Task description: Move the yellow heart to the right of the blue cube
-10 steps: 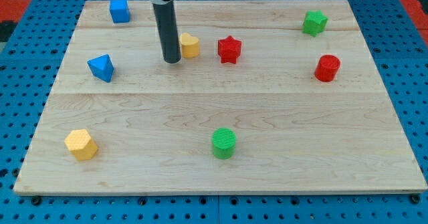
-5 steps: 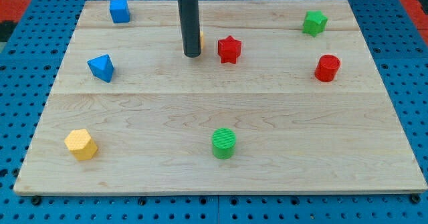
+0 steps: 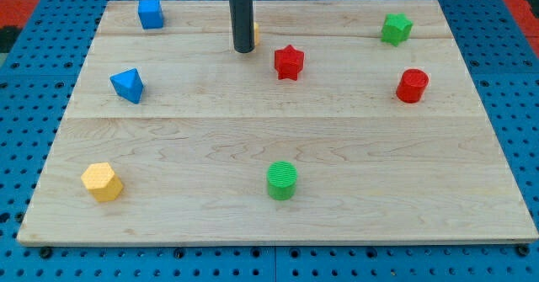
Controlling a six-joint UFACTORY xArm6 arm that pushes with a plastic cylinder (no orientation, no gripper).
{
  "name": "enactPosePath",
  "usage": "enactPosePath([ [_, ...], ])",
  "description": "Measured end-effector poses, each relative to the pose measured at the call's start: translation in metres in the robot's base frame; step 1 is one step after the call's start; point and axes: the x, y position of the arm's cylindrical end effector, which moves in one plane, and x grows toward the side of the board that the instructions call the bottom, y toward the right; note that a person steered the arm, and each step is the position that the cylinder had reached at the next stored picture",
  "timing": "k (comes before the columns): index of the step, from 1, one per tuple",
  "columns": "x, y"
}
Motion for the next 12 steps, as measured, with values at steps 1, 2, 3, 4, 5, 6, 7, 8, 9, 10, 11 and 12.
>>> enactPosePath([
  [1,-0.014,0.000],
  [2,-0.017,0.000],
  [3,-0.016,-0.007],
  [4,-0.005,-0.042],
  [5,-0.005,-0.054],
  [6,-0.005,-0.052],
  [7,-0.005,-0.028],
  [8,-0.006,-0.025],
  [9,-0.013,-0.020],
  [10,-0.023,-0.007],
  [11,-0.025,-0.004],
  [12,-0.030,0.006],
])
